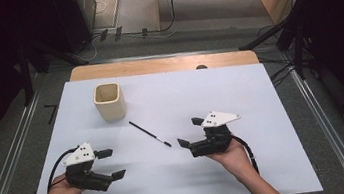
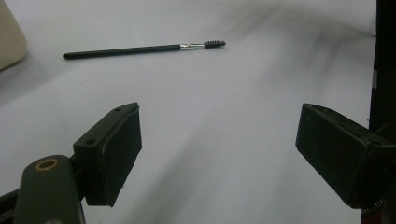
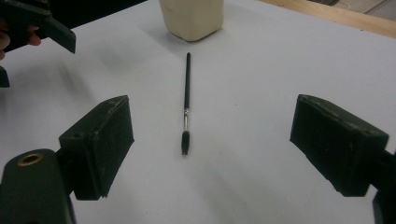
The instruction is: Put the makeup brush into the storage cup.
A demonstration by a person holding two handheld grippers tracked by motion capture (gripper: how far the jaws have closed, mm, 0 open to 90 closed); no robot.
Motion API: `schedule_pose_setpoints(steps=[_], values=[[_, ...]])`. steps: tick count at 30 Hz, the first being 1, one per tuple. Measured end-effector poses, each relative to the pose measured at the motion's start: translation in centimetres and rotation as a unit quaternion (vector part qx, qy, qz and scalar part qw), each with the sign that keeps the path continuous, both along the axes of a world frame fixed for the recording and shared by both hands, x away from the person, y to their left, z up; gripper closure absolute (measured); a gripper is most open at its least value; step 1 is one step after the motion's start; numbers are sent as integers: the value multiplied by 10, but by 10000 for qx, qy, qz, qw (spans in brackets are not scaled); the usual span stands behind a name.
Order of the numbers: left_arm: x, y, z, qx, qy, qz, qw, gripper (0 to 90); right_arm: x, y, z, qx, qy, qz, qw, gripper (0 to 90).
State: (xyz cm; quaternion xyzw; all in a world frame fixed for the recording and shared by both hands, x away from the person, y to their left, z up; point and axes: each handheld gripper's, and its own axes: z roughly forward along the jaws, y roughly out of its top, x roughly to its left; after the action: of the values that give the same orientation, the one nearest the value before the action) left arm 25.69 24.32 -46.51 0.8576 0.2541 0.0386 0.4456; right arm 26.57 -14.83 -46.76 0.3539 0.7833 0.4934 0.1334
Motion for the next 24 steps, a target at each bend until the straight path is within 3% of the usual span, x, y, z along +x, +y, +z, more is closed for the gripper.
schedule_pose_setpoints(steps=[24], values=[[0, 0, 0, -26, 5, -10, 10000, 147, 13, 32, -2, -61, -126, -23, 9999, 140]])
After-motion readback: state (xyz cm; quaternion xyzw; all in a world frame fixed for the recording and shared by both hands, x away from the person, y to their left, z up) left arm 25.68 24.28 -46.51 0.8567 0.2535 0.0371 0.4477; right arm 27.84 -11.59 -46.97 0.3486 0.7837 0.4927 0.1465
